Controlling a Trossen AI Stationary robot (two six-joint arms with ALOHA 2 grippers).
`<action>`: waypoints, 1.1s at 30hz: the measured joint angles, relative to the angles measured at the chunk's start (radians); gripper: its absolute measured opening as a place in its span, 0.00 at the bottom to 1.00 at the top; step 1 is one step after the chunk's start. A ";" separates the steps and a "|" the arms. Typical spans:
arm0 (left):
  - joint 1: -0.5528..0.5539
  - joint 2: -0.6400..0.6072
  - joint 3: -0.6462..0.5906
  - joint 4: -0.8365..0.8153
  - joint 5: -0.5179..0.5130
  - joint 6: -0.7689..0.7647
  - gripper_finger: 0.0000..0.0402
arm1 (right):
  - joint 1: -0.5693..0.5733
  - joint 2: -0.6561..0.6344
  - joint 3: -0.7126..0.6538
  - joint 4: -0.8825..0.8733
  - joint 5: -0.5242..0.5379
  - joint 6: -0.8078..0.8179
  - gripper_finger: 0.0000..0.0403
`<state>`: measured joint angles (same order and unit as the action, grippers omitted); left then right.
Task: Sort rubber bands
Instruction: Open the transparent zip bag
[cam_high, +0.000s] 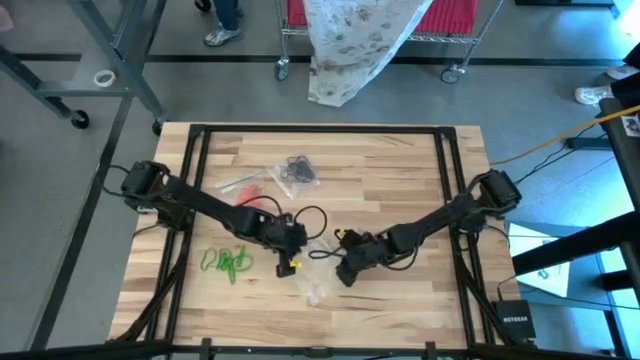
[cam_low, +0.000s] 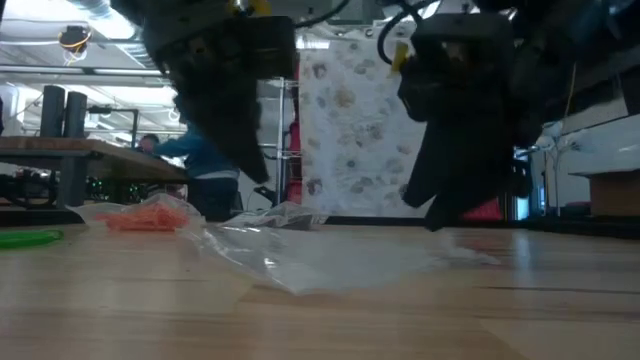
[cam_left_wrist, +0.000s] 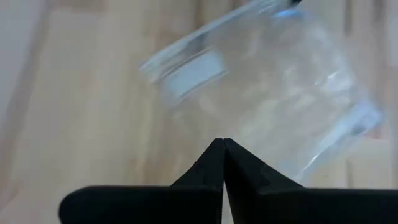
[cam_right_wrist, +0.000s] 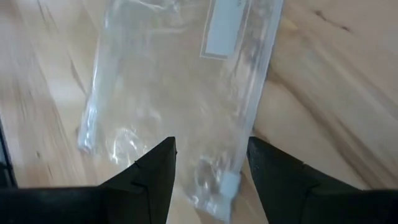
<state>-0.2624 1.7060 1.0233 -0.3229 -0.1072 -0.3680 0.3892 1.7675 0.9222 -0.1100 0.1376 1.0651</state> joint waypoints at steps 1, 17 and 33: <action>0.003 -0.013 0.000 -0.031 -0.015 -0.012 0.00 | 0.007 -0.005 0.007 -0.023 0.001 -0.006 0.48; 0.109 -0.018 -0.001 0.004 0.063 -0.077 0.27 | 0.029 -0.013 0.022 -0.058 -0.007 -0.053 0.48; 0.164 0.051 -0.002 0.024 0.145 -0.008 0.46 | 0.162 0.022 0.047 0.008 0.140 -0.139 0.48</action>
<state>-0.0987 1.7573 1.0214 -0.2987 0.0381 -0.3764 0.5514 1.7899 0.9688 -0.1024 0.2777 0.9256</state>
